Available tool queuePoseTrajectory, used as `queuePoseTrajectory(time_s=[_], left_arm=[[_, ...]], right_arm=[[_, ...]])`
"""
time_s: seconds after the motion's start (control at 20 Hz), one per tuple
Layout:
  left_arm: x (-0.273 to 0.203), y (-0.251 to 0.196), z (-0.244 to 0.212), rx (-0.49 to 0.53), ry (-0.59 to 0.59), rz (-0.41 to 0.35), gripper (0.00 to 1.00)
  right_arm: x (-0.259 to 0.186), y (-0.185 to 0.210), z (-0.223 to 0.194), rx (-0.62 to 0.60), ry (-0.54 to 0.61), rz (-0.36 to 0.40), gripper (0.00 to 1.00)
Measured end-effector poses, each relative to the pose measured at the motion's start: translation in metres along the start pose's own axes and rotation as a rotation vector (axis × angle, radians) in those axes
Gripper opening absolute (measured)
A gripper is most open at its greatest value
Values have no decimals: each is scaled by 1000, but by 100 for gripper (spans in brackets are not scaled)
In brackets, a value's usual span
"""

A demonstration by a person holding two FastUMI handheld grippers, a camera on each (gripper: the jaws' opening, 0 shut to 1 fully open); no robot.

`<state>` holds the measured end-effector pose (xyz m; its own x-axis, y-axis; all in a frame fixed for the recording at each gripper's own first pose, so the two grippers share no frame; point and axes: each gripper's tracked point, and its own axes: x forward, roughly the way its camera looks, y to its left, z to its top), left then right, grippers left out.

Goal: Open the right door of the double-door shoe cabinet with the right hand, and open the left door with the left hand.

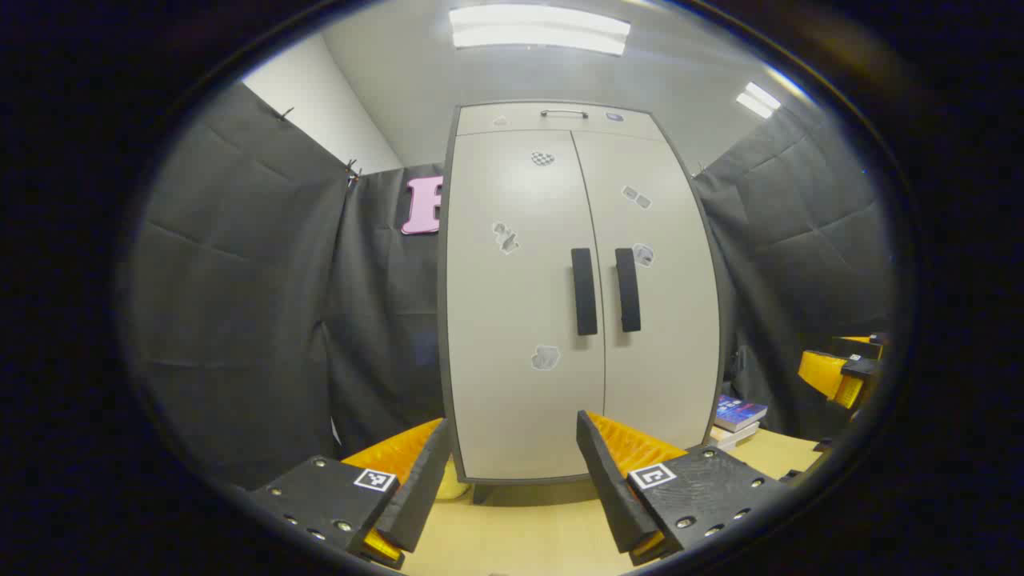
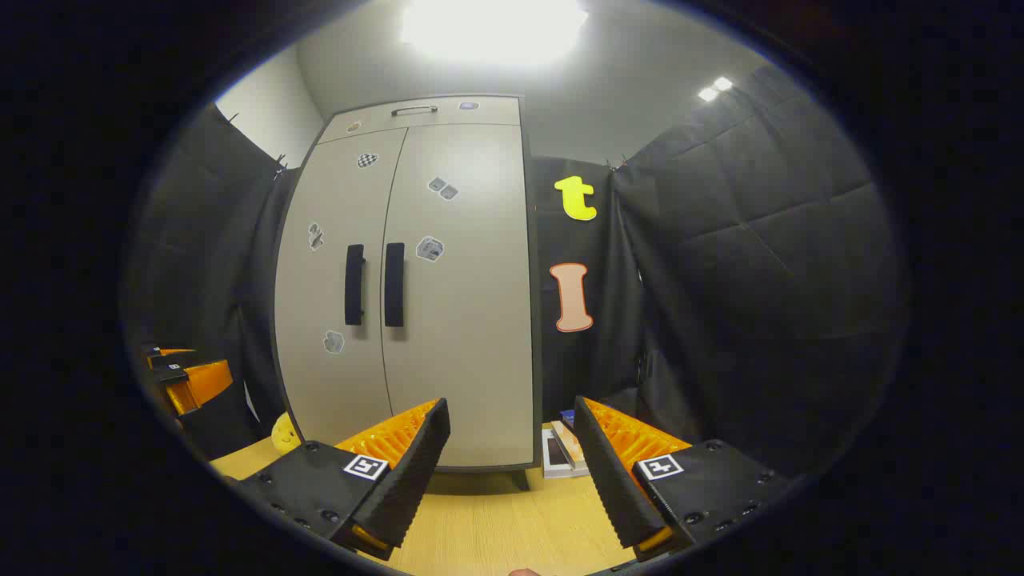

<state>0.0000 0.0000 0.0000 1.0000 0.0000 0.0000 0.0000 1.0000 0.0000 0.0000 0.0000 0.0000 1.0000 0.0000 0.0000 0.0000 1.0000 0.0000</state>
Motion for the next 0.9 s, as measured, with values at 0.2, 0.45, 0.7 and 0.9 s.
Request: queuePoseTrajectory(time_s=[0.2,0.45,0.7,0.9], left_arm=[[-6,4,11,17,-26,7,89],[-10,7,13,26,-33,12,90],[-12,9,11,25,-36,14,89],[-13,9,8,21,-30,15,90]], right_arm=[[-1,4,4,-6,-8,18,97],[-2,9,5,-12,-5,31,97],[-4,14,3,-16,-5,48,97],[-4,17,-2,-24,14,58,97]])
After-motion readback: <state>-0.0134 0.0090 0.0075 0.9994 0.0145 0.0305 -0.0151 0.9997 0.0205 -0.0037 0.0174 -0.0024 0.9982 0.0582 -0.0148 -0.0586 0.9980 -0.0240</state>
